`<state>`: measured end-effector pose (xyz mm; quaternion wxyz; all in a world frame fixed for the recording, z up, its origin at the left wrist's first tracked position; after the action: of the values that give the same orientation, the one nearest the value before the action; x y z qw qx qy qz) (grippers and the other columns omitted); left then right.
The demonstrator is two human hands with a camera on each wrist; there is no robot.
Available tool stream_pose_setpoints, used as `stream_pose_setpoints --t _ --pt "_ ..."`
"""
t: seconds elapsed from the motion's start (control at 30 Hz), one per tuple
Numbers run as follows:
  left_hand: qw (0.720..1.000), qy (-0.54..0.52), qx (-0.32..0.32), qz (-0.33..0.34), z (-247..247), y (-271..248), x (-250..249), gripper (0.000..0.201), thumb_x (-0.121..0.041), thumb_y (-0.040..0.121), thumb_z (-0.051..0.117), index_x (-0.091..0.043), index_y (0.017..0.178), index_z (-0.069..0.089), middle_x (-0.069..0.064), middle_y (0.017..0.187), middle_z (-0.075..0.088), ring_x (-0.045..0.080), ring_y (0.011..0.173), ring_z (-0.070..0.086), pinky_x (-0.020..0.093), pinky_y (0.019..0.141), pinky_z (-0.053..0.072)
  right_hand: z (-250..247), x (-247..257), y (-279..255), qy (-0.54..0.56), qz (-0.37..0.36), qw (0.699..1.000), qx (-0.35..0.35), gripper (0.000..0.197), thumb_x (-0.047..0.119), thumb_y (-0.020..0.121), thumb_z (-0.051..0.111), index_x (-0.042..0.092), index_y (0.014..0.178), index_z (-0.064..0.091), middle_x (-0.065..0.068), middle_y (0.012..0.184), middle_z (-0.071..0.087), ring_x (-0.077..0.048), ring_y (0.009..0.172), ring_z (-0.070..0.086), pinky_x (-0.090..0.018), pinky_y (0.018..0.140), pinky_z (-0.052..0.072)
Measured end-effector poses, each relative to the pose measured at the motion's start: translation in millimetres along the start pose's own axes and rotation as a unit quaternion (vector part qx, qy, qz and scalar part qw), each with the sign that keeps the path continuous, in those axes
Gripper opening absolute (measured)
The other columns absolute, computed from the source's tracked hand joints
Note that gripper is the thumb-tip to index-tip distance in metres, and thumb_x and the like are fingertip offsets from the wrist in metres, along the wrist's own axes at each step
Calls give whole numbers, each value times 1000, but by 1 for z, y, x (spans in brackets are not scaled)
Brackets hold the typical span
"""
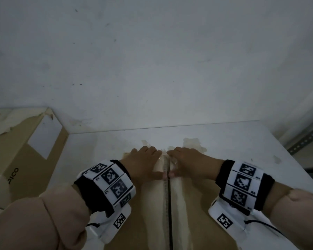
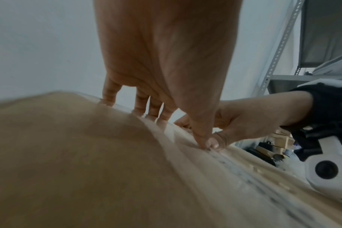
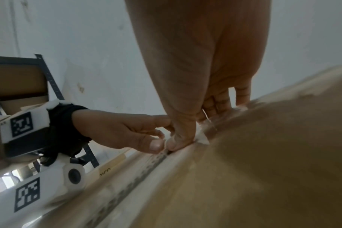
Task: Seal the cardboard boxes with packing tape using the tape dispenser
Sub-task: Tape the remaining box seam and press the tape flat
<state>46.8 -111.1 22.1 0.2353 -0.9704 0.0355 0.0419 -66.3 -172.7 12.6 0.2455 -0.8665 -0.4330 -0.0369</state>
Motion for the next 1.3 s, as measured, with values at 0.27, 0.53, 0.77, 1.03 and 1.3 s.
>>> stream_pose_setpoints --t 0.27,0.53,0.77,1.03,1.3 --pt "999 -40 -5 -22 -6 2 7 66 -61 88 36 -18 138 32 3 140 41 21 126 39 34 102 32 -7 -13 -8 117 22 993 -13 43 39 78 70 15 109 54 -1 105 57 -18 95 54 -30 84 43" --pt "998 -60 20 -26 2 6 23 62 -57 87 42 -15 132 38 4 133 47 21 118 47 35 99 37 -2 -51 -25 126 159 979 -34 59 58 69 68 19 109 51 0 105 54 -13 89 50 -23 68 38" --pt "998 -30 15 -56 -2 11 22 60 -60 83 48 -10 115 50 7 113 59 23 101 57 32 85 40 -9 -45 -29 -13 114 991 -66 73 59 77 59 17 133 41 -2 139 44 -18 125 39 -33 107 23" --pt "983 -8 25 -180 4 0 49 72 -82 69 36 -20 98 56 -2 103 62 19 107 54 57 110 11 -4 -53 -43 38 168 981 -94 68 64 72 59 20 124 50 -4 129 39 -20 120 37 -34 98 38" --pt "975 -86 25 -205 13 -10 69 89 -92 53 35 -34 117 55 8 150 29 34 135 30 62 108 18 -4 -58 -58 110 230 962 -99 62 61 73 62 24 122 53 -8 126 48 -23 115 48 -32 95 40"
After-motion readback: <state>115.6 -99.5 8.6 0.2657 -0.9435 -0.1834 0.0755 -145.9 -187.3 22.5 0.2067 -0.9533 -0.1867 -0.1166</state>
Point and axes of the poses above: each hand's wrist, its own y-axis towards the middle knuckle, its own z-axis out of the palm, x = y × z, the point moved 4 cm from there along y, towards the middle knuckle
